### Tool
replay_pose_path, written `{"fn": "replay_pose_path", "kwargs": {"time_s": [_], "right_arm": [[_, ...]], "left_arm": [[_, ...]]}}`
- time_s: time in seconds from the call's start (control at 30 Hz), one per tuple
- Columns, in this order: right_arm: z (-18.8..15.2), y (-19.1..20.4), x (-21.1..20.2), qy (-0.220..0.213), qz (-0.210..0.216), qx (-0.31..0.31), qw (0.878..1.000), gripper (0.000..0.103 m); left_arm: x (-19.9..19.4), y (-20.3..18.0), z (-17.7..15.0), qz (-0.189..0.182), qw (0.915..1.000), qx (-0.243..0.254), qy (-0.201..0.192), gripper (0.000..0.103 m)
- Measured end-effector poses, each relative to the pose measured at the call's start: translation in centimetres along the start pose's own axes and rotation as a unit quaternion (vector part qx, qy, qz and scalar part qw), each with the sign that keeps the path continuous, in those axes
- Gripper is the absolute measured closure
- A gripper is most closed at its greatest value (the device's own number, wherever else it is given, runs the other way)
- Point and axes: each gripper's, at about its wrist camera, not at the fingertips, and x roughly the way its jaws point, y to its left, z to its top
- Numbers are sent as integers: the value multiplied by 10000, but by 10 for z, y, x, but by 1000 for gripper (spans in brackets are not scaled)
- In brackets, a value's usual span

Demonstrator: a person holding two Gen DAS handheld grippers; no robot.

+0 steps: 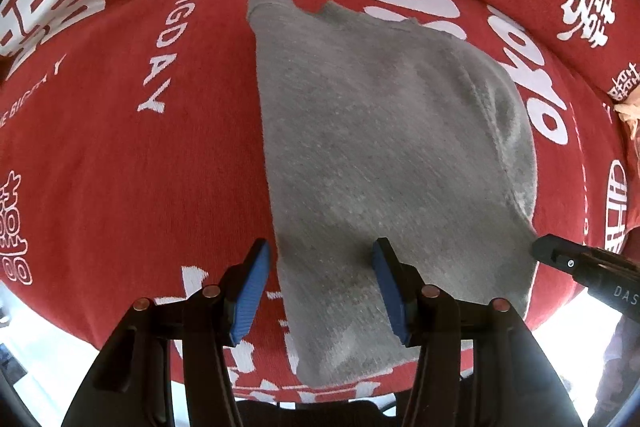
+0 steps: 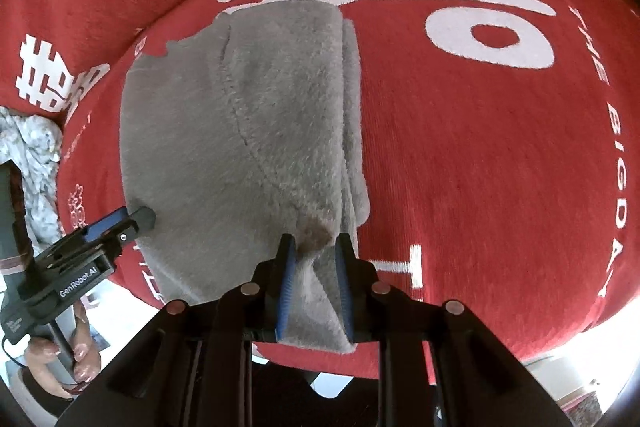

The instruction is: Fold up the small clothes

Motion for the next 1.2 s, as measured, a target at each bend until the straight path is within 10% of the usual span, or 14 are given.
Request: {"fn": "replay_pose_path", "kwargs": {"time_s": [0.27,0.33,0.57,1.2], "right_arm": [[-4,8,-12,-79,-198,41,9998,78],[-4,14,-16,-137,-336,15,9993,56],[-3,31,-30,-398,-631,-71,9972,23],[-11,42,-33,-597,-1196,-21,9910,10]], "left_arm": [[-16,-7,-4,184,9998,36,-65,41],[-20,-6,-4,267,9996,16,-77,20],[-30,-8,-7,327,9994,-17,-78,19],[-36,-9,-15,503,9987,34,-79,19]]}}
